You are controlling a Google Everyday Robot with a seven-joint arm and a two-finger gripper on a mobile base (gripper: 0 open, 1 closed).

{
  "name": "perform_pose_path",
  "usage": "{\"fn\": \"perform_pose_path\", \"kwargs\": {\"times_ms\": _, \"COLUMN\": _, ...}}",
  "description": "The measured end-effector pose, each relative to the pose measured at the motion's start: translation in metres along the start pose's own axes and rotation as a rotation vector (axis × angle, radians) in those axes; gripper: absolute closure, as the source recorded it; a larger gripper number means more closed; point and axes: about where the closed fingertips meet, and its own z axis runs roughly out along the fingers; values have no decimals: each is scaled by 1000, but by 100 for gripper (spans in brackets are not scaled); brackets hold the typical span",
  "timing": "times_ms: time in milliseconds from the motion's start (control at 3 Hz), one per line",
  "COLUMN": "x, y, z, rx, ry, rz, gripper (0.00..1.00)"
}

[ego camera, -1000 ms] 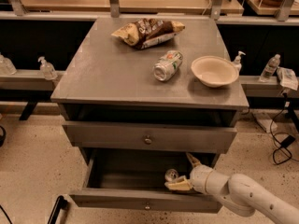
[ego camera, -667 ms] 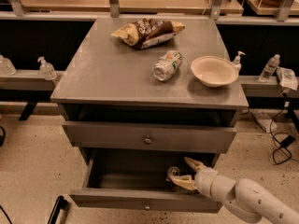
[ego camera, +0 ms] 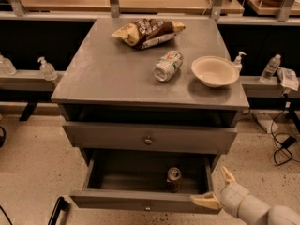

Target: Place orange can into middle drawer

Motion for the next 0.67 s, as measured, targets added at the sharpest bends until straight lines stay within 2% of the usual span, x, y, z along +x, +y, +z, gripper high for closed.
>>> {"fn": "perform_pose_path", "kwargs": {"times_ms": 333, "x": 8, "y": -18, "z": -65, "rx": 124, "ry": 34, "rz": 24, "gripper": 0}}
{"fn": "perform_pose_path", "kwargs": {"times_ms": 667, "x": 14, "y": -26, "z": -91, "rx": 172, "ry": 47, "rz": 34, "gripper": 0}}
